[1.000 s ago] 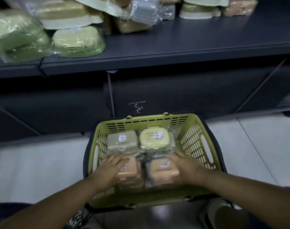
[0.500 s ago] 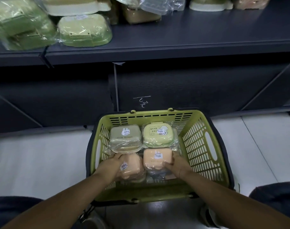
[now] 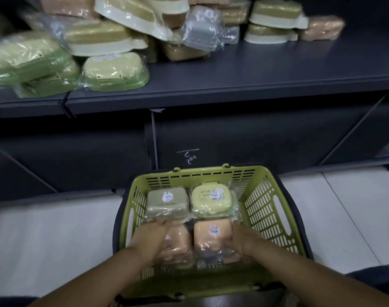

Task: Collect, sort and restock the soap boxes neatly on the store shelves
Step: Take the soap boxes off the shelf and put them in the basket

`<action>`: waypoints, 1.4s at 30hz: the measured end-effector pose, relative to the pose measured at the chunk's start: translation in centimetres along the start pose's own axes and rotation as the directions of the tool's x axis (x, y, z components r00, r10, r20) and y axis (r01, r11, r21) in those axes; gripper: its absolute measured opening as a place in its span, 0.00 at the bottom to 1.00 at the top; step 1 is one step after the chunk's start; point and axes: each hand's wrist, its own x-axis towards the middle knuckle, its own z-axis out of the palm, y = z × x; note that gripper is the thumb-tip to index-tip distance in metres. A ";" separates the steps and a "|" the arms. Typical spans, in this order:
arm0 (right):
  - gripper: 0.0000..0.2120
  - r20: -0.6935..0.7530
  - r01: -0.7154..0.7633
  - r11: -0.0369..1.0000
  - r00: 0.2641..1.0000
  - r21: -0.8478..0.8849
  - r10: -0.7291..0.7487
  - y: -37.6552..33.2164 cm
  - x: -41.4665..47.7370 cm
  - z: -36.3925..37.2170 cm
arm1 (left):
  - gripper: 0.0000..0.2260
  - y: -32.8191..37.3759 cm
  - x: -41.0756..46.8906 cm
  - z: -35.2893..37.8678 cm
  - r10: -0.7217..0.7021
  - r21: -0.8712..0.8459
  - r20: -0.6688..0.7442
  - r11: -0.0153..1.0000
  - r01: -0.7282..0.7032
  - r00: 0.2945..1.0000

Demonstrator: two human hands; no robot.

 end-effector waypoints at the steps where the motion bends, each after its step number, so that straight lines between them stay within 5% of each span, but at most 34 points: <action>1: 0.24 0.092 0.028 0.996 0.996 -0.087 -0.020 -1.2 -0.9 -2.4 | 0.22 0.3 0.3 -1.8 0.052 -0.024 -0.056 0.998 -0.053 0.997; 4: 0.25 0.277 0.211 0.966 0.947 -0.148 -0.164 -4.9 -4.8 -11.8 | 0.15 1.6 1.1 -9.0 0.171 -0.101 -0.376 0.969 -0.224 0.911; 6: 0.22 0.223 0.331 0.943 0.917 0.042 -0.331 -6.5 -7.4 -18.3 | 0.14 2.7 2.0 -14.2 0.183 -0.121 -0.579 0.944 -0.306 0.795; 9: 0.11 -0.132 0.485 0.766 0.869 0.423 -0.477 -7.3 -9.8 -27.0 | 0.16 4.0 4.7 -21.6 0.194 -0.093 -0.791 0.899 -0.428 0.581; 12: 0.05 -0.573 0.629 0.640 0.746 0.442 -0.338 -6.6 -8.4 -34.6 | 0.14 5.3 9.2 -28.0 0.190 -0.041 -0.867 0.894 -0.446 0.460; 15: 0.12 -0.825 0.632 0.721 0.544 0.285 -0.151 -4.5 -4.2 -40.8 | 0.16 7.3 14.8 -32.3 0.172 -0.093 -0.845 0.885 -0.456 0.506; 21: 0.36 -0.912 0.364 0.929 0.399 0.062 -0.096 -2.0 2.3 -48.4 | 0.30 11.2 26.8 -36.6 0.054 -0.349 -0.715 0.836 -0.423 0.697; 24: 0.43 -0.887 0.312 0.950 0.432 -0.024 -0.165 -2.4 5.1 -52.4 | 0.34 11.7 32.3 -38.1 -0.052 -0.440 -0.684 0.825 -0.355 0.728; 29: 0.41 -0.769 0.177 0.977 0.606 -0.121 -0.205 -3.4 8.4 -57.1 | 0.40 12.7 37.7 -39.5 -0.185 -0.535 -0.702 0.775 -0.336 0.688; 34: 0.40 -0.787 0.254 0.965 0.583 -0.061 -0.203 -3.0 9.0 -57.1 | 0.48 13.3 40.0 -40.1 -0.188 -0.561 -0.706 0.736 -0.378 0.683; 36: 0.40 -0.853 0.230 0.972 0.497 -0.047 -0.158 -2.3 8.9 -56.2 | 0.50 13.6 40.5 -40.4 -0.191 -0.544 -0.698 0.768 -0.338 0.690; 40: 0.41 -0.992 0.087 0.994 0.111 0.072 0.062 0.6 7.8 -53.7 | 0.50 13.5 41.7 -40.8 -0.152 -0.397 -0.712 0.892 -0.215 0.685; 42: 0.39 -0.990 0.131 0.982 0.060 0.137 0.130 2.7 6.8 -52.0 | 0.48 13.3 42.2 -41.1 -0.104 -0.306 -0.714 0.936 -0.175 0.692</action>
